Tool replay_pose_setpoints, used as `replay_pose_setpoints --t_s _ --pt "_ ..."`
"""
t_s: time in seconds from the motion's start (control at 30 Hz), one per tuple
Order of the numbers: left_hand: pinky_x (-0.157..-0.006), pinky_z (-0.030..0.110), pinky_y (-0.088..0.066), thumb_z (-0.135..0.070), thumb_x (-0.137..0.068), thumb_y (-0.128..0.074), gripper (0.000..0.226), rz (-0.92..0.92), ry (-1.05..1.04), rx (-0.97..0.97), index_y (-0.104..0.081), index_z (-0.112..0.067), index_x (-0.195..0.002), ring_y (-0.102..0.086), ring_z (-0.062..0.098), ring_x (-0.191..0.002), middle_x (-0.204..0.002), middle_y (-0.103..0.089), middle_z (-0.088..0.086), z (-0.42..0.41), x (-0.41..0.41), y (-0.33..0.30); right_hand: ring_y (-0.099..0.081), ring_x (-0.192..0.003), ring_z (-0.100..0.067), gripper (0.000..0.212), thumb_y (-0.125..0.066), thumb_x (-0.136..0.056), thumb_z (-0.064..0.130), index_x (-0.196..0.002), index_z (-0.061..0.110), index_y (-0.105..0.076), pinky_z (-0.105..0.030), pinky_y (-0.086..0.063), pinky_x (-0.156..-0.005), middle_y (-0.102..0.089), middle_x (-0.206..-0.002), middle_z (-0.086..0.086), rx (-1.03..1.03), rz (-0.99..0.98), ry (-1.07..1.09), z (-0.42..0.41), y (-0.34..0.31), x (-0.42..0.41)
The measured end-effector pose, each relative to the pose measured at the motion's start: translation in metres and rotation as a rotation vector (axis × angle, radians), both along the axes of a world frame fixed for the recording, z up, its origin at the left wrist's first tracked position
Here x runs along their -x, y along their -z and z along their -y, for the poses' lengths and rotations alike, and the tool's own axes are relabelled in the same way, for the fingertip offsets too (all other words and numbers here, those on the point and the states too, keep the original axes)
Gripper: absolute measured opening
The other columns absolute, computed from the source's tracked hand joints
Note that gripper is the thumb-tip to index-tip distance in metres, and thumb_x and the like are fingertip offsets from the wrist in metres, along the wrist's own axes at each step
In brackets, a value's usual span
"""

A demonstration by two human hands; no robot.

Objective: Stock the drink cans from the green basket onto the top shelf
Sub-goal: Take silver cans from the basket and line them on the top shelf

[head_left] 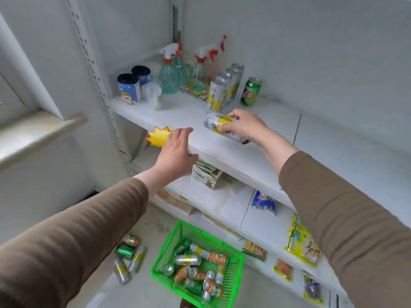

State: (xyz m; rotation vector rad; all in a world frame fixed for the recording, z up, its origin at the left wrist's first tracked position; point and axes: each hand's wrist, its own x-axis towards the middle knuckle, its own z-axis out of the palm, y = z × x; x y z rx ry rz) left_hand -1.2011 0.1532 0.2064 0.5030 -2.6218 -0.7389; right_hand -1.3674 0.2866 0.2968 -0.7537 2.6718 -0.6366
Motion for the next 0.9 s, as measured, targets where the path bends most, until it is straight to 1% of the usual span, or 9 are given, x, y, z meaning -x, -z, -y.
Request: replay_pose_setpoints --t_s 0.1,0.17,0.23,0.3,0.37,0.47,0.6,0.77,0.9 --pt "-0.108 0.039 -0.030 -0.021 -0.081 -0.069 0.072 0.020 -0.022 -0.015 -0.036 -0.012 -0.144 -0.036 0.033 -0.128 -0.139 -0.041 0.012 0.015 0.014 0.003 -0.060 -0.074 -0.027 0.032 -0.075 -0.068 0.029 -0.091 0.016 -0.055 -0.032 -0.054 -0.060 -0.061 -0.082 -0.007 -0.087 0.034 -0.037 0.029 -0.009 0.018" --pt "-0.109 0.040 -0.031 -0.023 -0.081 -0.069 0.072 0.035 -0.019 -0.011 -0.035 -0.013 -0.144 -0.036 0.033 -0.129 -0.139 -0.041 0.012 0.026 0.021 0.006 -0.060 -0.068 -0.026 0.042 -0.075 -0.066 0.027 -0.097 0.016 -0.048 -0.034 -0.056 -0.054 -0.061 -0.084 -0.006 -0.086 0.021 -0.029 0.048 -0.011 0.030" --pt "-0.109 0.041 -0.032 -0.025 -0.083 -0.068 0.071 0.059 -0.010 0.000 -0.034 -0.015 -0.144 -0.035 0.033 -0.129 -0.140 -0.040 0.011 0.038 0.028 0.008 -0.068 -0.077 -0.026 0.058 -0.076 -0.067 0.035 -0.115 0.016 -0.050 -0.041 -0.062 -0.066 -0.067 -0.101 -0.006 -0.102 -0.066 -0.041 0.065 -0.009 0.038" --pt "-0.108 0.041 -0.033 -0.025 -0.083 -0.069 0.072 0.070 0.000 0.011 -0.033 -0.015 -0.145 -0.036 0.033 -0.128 -0.140 -0.039 0.011 0.051 0.035 0.010 -0.067 -0.101 -0.028 0.072 -0.077 -0.070 0.042 -0.131 0.017 -0.049 -0.038 -0.054 -0.074 -0.065 -0.120 -0.005 -0.132 -0.189 -0.090 0.082 -0.002 0.047" --pt "-0.108 0.041 -0.033 -0.025 -0.083 -0.069 0.072 0.081 0.017 0.003 -0.033 -0.015 -0.145 -0.036 0.033 -0.127 -0.141 -0.039 0.011 0.065 0.043 0.011 -0.060 -0.111 -0.030 0.079 -0.077 -0.074 0.044 -0.139 0.015 -0.044 -0.035 -0.047 -0.077 -0.060 -0.128 -0.006 -0.121 -0.227 -0.105 0.096 0.008 0.052" --pt "-0.107 0.040 -0.034 -0.028 -0.084 -0.068 0.073 0.100 0.044 -0.001 -0.031 -0.016 -0.146 -0.035 0.031 -0.129 -0.143 -0.037 0.008 0.087 0.056 0.013 -0.060 -0.110 -0.032 0.074 -0.076 -0.075 0.043 -0.136 0.016 -0.043 -0.038 -0.052 -0.081 -0.061 -0.124 -0.007 -0.019 -0.209 -0.003 0.109 0.023 0.056" --pt "-0.108 0.041 -0.035 -0.030 -0.084 -0.067 0.073 0.127 0.101 -0.009 -0.030 -0.019 -0.146 -0.033 0.028 -0.131 -0.144 -0.036 0.005 0.110 0.073 0.015 -0.059 -0.112 -0.024 0.073 -0.083 -0.074 0.040 -0.131 0.019 -0.042 -0.040 -0.052 -0.093 -0.059 -0.127 -0.001 0.287 -0.020 0.193 0.104 0.050 0.052" --pt "-0.107 0.041 -0.037 -0.031 -0.083 -0.068 0.074 0.132 0.197 0.015 -0.030 -0.017 -0.146 -0.035 0.029 -0.130 -0.143 -0.037 0.006 0.125 0.097 0.022 -0.065 -0.101 -0.023 0.075 -0.091 -0.067 0.042 -0.117 0.020 -0.040 -0.039 -0.054 -0.087 -0.064 -0.113 0.002 0.398 0.078 0.360 0.101 0.107 0.031" --pt "-0.106 0.041 -0.037 -0.029 -0.082 -0.069 0.075 0.141 0.244 0.016 -0.032 -0.015 -0.145 -0.036 0.030 -0.128 -0.141 -0.039 0.008 0.130 0.112 0.028 -0.064 -0.097 -0.025 0.063 -0.091 -0.070 0.038 -0.111 0.015 -0.049 -0.036 -0.051 -0.080 -0.060 -0.112 -0.003 0.447 -0.027 0.450 0.112 0.137 0.025"
